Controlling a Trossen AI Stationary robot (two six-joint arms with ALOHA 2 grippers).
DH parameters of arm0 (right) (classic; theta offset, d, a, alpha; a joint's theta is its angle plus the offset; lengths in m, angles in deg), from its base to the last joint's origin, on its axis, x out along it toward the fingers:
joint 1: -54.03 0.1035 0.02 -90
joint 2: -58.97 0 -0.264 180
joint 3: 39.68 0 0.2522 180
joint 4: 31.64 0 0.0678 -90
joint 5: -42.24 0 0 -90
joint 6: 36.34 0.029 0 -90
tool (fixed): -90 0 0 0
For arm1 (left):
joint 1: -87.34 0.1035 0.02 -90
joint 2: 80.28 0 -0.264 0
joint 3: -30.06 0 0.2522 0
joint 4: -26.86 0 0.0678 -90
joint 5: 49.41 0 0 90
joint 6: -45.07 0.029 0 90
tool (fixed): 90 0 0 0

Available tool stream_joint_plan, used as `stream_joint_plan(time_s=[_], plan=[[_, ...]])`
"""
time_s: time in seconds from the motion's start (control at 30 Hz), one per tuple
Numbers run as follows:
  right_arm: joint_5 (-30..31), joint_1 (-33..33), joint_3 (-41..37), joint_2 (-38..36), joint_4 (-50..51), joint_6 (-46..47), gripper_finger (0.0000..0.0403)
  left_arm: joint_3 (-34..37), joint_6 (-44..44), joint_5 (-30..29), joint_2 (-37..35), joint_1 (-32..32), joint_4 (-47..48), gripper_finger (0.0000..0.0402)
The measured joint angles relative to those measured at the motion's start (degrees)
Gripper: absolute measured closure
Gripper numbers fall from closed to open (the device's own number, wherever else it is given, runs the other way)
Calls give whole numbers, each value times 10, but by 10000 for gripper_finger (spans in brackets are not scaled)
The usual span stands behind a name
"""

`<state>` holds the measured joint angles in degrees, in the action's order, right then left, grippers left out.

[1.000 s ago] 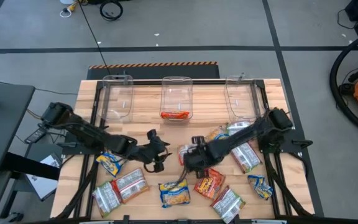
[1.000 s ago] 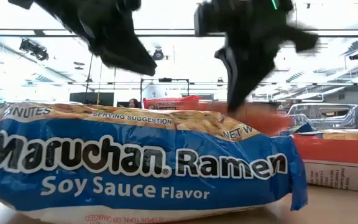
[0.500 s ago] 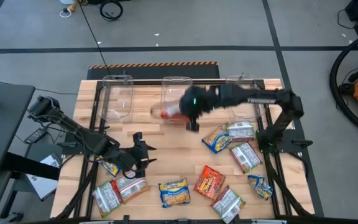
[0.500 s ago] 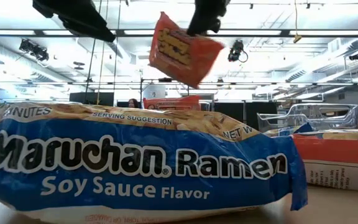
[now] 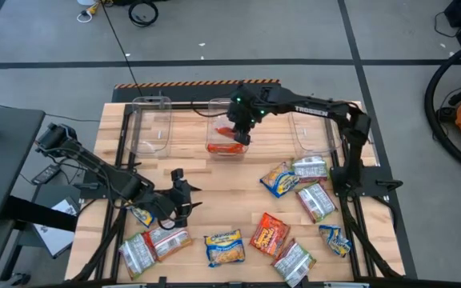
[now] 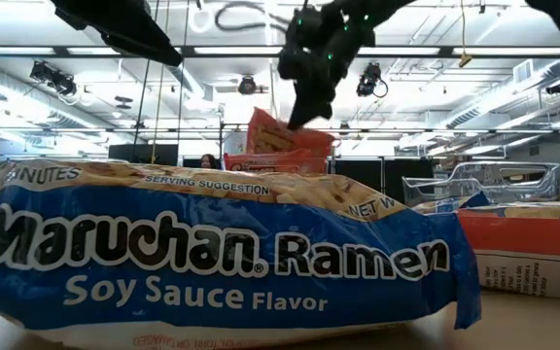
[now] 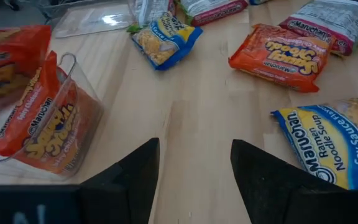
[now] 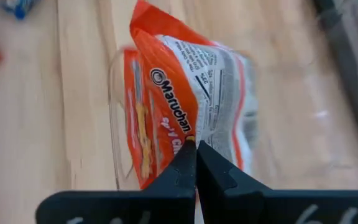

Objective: Sort Maruchan noodles
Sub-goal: Put the orange noodle pack into the middle transparent bin

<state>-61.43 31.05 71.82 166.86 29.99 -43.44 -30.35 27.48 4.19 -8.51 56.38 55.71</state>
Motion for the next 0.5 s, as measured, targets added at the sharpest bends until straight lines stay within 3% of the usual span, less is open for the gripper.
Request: stream_joint_plan(time_s=[0.17,0.27,0.37,0.5], plan=[[-61,-7,0,-1,41,-19,397,0,1,-7,-7,4,0,198],[-68,-6,0,-1,39,-34,397,0,1,-53,-7,19,0,198],[-60,-12,1,8,25,-36,397,0,-5,-107,-7,57,-2,198],[-80,-22,0,35,4,-48,396,0,16,-117,-7,132,-3,198]])
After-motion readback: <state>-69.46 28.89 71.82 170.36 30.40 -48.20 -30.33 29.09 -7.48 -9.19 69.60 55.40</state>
